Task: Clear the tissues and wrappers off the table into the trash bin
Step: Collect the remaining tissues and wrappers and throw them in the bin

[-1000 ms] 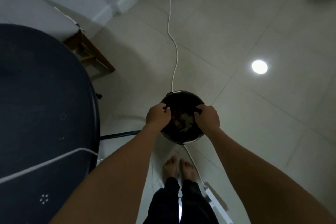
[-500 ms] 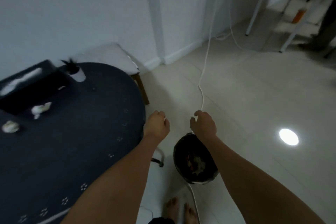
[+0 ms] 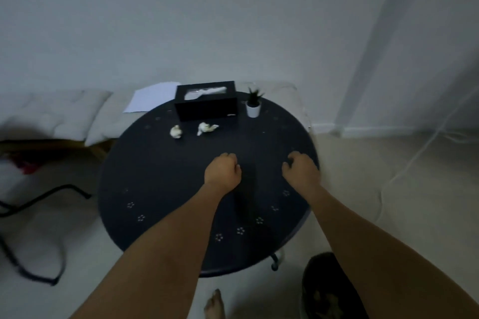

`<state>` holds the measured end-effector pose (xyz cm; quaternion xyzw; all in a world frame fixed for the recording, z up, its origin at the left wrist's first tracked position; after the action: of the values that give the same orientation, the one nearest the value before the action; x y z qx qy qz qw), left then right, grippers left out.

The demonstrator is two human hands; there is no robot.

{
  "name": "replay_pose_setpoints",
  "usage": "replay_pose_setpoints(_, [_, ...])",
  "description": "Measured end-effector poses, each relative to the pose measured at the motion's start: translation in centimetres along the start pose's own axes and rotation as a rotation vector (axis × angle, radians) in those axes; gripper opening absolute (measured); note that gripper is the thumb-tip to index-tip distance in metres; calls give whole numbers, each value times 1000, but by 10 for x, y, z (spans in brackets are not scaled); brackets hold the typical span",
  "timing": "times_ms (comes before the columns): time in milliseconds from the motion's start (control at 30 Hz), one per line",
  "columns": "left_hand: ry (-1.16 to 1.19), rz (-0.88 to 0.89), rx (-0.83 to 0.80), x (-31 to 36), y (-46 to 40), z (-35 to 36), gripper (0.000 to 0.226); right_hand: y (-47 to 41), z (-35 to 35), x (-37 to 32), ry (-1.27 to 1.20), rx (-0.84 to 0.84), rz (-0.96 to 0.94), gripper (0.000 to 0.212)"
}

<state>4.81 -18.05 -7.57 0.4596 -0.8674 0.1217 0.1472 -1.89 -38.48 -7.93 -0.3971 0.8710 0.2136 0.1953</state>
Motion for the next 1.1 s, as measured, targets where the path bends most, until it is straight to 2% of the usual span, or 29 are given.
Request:
replay_pose_setpoints(267, [2, -166, 26, -146, -2, -35, 20, -20, 87, -128, 37, -91, -82, 36])
replay_pose_setpoints(367, [21, -199, 58, -187, -9, -43, 28, -32, 113, -163, 42, -66, -87, 39])
replay_pose_setpoints(533, [37, -196, 103, -236, -41, -57, 43, -58, 151, -221, 57, -5, -147, 45])
replay_pose_setpoints(767, [86, -133, -10, -262, -77, -37, 63, -87, 195, -253, 176, -20, -148, 60])
replay_pose_setpoints(967, [97, -111, -24, -266, -88, -27, 35, -98, 213, -257, 160, -58, -126, 41])
replay_pose_setpoints(1100, [82, -133, -18, -267, -85, -27, 25, -100, 212, -259, 150, -57, -112, 32])
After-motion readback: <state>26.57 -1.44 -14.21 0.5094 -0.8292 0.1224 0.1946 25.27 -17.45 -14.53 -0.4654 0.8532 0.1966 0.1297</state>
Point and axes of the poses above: each hand's wrist, its own y-axis away from the middle knuckle, its own z-axis out of the palm, x = y × z, the point moved 10 cm from there along -y, towards the middle knuckle, and after that the axes turned 13 degrees about z, right-handed, at the moved point
